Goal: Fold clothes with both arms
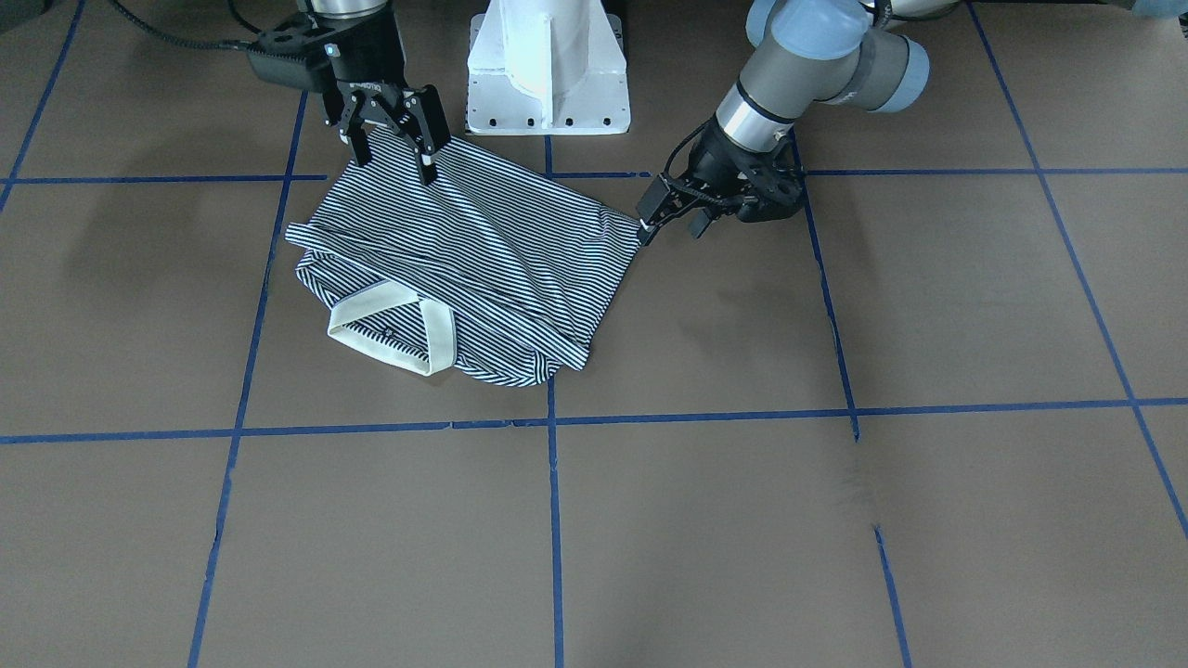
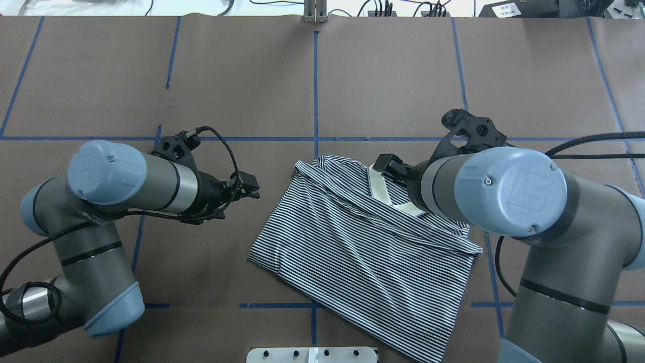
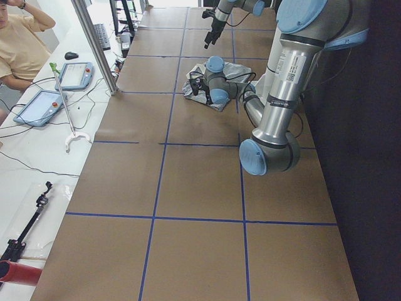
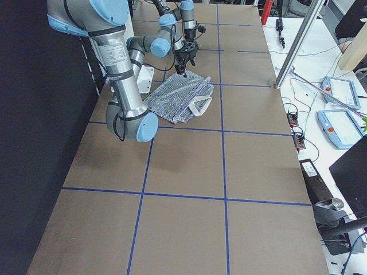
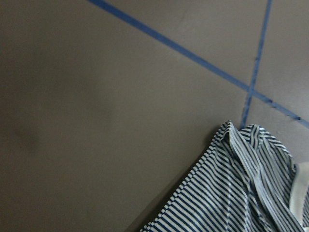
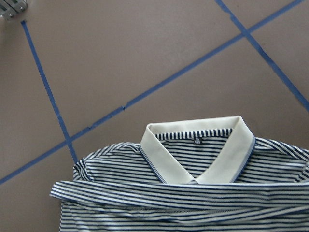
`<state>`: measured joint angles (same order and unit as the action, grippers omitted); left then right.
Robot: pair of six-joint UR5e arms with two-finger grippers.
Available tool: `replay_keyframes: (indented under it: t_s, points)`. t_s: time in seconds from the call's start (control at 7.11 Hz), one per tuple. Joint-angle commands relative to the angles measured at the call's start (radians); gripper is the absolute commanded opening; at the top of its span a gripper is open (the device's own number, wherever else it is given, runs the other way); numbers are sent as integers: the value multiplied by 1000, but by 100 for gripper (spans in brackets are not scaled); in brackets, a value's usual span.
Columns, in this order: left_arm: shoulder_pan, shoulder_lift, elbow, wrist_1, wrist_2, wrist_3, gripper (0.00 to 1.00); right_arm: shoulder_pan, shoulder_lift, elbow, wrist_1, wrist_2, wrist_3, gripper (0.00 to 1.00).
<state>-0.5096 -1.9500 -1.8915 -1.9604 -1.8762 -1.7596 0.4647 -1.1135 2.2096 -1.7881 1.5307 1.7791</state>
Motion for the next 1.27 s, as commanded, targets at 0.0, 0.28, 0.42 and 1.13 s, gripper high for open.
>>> replay_keyframes:
  t_s: [0.0,0.28,0.42,1.13]
  points:
    - [72,-38,12,142,5,-50,87,63,15,-100,91,0,-62,100]
    - [127,-56,38,248,66,-49,74,77,17,-146,102,0,-93,100]
    - [129,-56,55,252,74,-40,68,80,21,-156,102,0,-102,100]
    - [144,-112,97,252,97,-40,49,83,17,-180,101,6,-112,100]
